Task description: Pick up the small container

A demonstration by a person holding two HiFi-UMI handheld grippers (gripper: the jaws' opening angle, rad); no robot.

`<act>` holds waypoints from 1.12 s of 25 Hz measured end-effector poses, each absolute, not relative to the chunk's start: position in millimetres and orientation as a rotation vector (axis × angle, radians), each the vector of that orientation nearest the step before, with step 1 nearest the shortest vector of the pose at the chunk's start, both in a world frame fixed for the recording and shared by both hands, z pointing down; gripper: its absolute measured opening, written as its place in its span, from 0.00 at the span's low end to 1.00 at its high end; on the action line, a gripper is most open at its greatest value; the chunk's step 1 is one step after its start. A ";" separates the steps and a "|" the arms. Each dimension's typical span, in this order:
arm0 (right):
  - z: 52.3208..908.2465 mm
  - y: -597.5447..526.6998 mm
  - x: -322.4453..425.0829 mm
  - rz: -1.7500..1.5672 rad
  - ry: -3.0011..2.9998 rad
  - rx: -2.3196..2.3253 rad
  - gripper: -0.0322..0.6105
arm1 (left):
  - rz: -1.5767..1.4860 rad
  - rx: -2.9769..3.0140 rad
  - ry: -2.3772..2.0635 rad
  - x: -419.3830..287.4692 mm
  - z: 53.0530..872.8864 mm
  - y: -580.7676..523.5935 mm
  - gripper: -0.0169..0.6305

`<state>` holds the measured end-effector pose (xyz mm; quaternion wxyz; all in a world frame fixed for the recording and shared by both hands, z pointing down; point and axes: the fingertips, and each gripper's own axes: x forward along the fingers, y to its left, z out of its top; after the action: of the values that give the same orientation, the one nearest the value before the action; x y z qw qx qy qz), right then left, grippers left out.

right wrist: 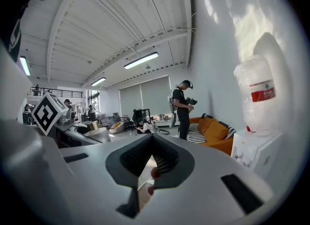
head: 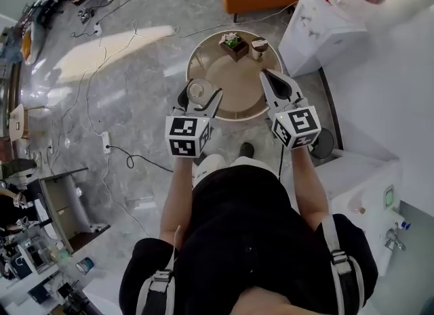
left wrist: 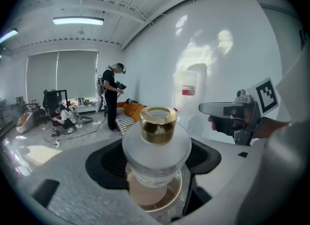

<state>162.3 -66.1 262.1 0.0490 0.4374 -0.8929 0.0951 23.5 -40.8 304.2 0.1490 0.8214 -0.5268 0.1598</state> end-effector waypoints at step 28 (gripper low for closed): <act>164.2 -57.3 144.3 0.114 -2.763 1.357 0.05 | 0.351 2.518 -1.529 12.1 188.8 -42.0 0.56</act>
<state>144.3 -57.3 164.2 0.0309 0.4403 -0.8966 0.0369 12.1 -42.0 188.8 0.0872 0.8456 -0.5133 0.1179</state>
